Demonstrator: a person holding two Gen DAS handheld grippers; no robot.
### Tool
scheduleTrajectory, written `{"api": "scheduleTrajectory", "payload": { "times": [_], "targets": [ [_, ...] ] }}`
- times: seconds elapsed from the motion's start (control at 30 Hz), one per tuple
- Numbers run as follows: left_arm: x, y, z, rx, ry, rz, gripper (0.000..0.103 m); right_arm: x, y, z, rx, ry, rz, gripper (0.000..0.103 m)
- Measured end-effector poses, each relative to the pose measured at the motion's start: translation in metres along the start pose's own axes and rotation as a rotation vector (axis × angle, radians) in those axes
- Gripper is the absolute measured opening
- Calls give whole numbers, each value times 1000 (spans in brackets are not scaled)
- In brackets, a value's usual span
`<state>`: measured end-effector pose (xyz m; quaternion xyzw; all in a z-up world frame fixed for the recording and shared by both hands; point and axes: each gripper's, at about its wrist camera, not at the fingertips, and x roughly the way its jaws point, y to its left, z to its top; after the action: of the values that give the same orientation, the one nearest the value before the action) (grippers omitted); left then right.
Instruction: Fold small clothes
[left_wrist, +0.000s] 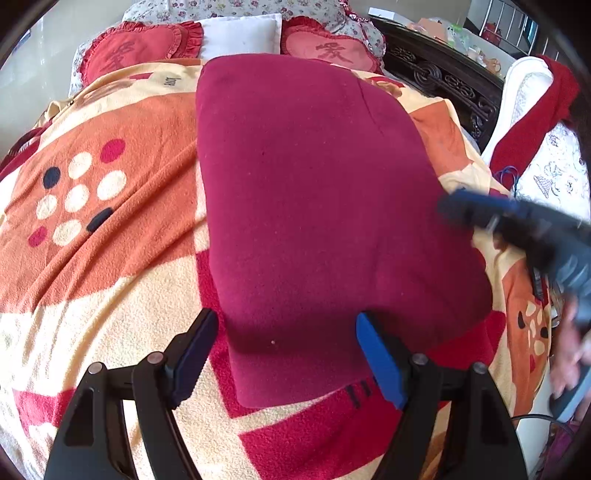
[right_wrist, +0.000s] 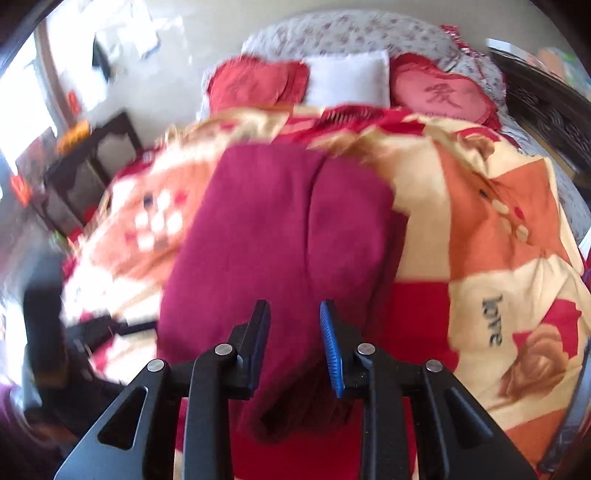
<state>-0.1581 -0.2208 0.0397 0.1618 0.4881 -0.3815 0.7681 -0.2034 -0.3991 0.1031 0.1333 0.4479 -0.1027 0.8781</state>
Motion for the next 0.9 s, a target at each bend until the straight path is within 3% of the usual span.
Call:
{"api": "scheduleTrajectory", "payload": {
  "times": [0.03,0.1,0.33,0.5,0.7,0.9],
  "targets": [
    [0,0,-1,0,0,0,81,5,0,-6,-6,18,-36,0],
    [-1,1,-2,0,0,6,81,17,-7,-16,-7,38,-107,0],
    [-9,4,-5,-4,-18,22,81,4,-12,-25,27,44,-101,0],
    [-11,3,-4,-13,-18,26,81,-24,2,-26,23,-28,-54,5],
    [-12,2,-4,-9,-18,27,81,10,-2,-45,26,76,-126,5],
    [-14,5,-4,-17,-22,35,81,-7,-6,-43,46,47,-125,10]
  ]
}}
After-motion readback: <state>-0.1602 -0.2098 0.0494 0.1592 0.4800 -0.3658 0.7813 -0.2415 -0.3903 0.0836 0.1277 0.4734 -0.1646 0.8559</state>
